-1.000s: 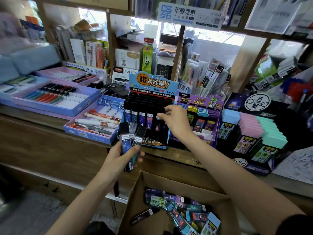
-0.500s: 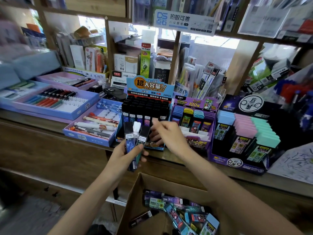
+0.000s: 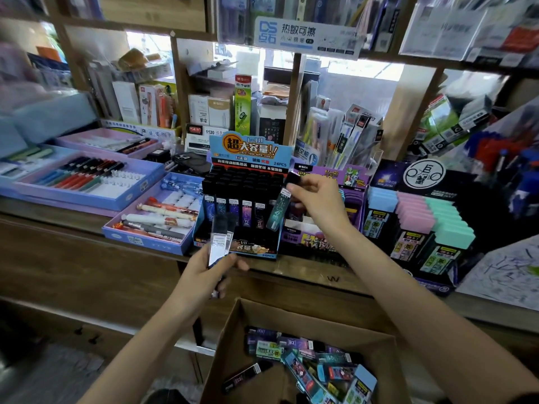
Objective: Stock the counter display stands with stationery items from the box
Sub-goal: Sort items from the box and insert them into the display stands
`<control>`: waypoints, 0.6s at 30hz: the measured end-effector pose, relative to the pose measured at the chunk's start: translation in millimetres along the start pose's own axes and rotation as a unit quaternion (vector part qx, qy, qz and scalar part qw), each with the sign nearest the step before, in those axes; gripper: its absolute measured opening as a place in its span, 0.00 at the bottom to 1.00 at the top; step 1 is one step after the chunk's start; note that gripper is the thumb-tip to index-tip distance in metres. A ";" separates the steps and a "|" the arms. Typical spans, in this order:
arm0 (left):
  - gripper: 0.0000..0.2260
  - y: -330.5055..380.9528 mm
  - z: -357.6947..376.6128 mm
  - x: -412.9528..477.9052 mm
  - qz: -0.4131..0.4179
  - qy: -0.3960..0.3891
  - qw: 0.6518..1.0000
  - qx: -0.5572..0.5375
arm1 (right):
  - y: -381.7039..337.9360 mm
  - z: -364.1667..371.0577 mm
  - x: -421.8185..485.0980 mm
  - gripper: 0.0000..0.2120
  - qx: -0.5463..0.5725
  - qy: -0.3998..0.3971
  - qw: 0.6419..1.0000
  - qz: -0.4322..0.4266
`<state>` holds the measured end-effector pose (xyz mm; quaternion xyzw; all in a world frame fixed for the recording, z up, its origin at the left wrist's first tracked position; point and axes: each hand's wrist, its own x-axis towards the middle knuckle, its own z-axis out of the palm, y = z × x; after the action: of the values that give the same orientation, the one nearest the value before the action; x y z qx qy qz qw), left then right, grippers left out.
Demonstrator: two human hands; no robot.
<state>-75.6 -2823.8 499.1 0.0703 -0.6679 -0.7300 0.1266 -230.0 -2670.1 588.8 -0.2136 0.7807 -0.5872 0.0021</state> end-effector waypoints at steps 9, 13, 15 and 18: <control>0.07 -2.4 -5.0 -4.8 -0.009 0.008 1.000 0.007 | 19.2 13.8 14.5 0.08 -0.121 -0.015 0.991 -0.054; 0.07 -2.9 -4.9 -5.1 -0.014 0.014 1.000 0.016 | 21.0 15.4 13.1 0.08 -0.119 -0.031 0.991 -0.060; 0.07 -3.7 -4.2 -4.7 -0.013 0.019 1.000 0.016 | 23.7 16.4 12.2 0.08 -0.135 -0.034 0.988 -0.067; 0.08 -3.9 -2.6 -4.2 -0.003 0.025 1.000 0.011 | 29.4 19.5 14.3 0.09 -0.190 -0.028 0.978 -0.077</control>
<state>-71.2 -2824.7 494.7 0.0922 -0.6720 -0.7213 0.1400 -247.8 -2686.4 559.3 -0.2855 0.8591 -0.4202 -0.0621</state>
